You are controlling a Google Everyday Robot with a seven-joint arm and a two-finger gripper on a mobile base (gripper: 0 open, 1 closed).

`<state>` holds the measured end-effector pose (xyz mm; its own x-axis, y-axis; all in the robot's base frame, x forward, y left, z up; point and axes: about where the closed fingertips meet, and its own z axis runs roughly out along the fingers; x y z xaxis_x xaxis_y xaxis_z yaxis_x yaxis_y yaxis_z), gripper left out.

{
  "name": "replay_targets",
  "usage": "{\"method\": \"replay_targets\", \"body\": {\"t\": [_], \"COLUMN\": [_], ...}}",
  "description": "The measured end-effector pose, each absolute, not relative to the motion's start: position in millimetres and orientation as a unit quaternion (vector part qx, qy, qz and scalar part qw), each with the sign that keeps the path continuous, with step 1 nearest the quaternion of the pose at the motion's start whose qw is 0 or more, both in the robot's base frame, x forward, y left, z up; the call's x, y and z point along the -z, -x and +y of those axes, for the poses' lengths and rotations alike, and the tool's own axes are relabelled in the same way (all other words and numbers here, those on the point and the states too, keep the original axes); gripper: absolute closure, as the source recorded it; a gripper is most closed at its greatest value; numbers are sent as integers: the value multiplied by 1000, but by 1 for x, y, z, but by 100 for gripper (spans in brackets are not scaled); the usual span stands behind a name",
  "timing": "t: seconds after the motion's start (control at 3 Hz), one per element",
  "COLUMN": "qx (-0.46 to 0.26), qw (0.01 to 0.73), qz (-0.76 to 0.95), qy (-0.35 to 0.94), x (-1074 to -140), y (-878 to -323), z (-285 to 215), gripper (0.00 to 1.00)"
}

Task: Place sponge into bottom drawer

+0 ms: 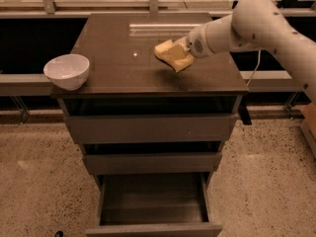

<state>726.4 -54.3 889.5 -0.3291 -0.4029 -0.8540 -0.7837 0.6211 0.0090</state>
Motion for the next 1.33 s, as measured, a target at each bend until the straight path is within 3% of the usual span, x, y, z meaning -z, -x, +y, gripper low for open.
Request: {"method": "replay_targets", "body": {"t": [0.67, 1.0, 1.33], "qx": [-252, -263, -271], "qw": [430, 411, 386], "qz": [728, 729, 741], "qy": [471, 480, 478], "x": [-921, -891, -859], "y": [-616, -557, -533], "z": [-69, -78, -84], "gripper": [100, 100, 100]}}
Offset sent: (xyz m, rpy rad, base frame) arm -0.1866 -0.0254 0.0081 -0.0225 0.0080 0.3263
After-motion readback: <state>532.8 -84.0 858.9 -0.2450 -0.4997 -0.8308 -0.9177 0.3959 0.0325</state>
